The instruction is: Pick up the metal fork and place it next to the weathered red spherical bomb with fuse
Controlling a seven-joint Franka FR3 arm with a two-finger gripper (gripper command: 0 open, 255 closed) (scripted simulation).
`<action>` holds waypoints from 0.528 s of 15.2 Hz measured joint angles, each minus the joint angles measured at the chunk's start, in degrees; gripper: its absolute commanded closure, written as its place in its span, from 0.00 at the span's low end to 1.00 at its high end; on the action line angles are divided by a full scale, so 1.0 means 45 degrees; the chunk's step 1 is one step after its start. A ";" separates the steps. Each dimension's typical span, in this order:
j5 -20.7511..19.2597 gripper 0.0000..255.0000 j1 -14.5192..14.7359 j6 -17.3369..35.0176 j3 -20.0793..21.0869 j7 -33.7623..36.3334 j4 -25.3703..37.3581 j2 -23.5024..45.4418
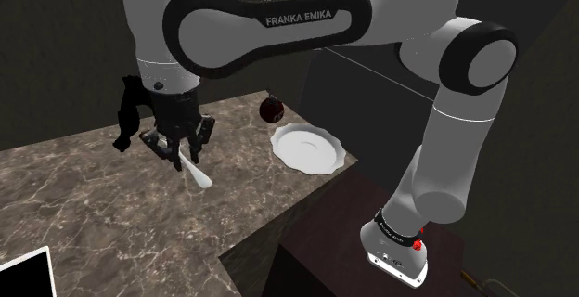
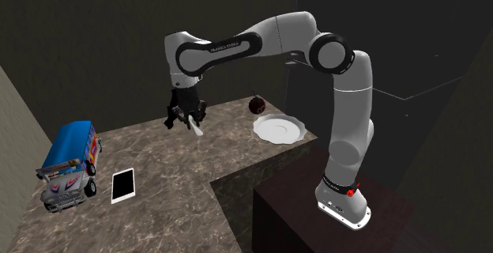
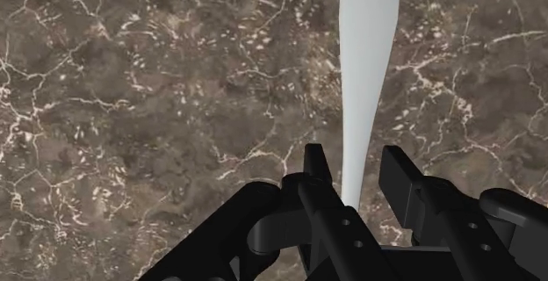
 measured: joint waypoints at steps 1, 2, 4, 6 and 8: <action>0.0021 1.00 0.0001 -0.0132 0.0010 0.0007 0.0094 -0.0041; 0.0035 1.00 0.0004 -0.0283 0.0018 0.0014 0.0224 -0.0065; 0.0024 1.00 0.0030 -0.0666 0.0028 0.0044 0.0633 -0.0044; 0.0046 1.00 0.0021 -0.0999 0.0032 0.0036 0.0926 -0.0086; 0.0018 1.00 0.0058 -0.1326 0.0040 0.0078 0.1308 -0.0028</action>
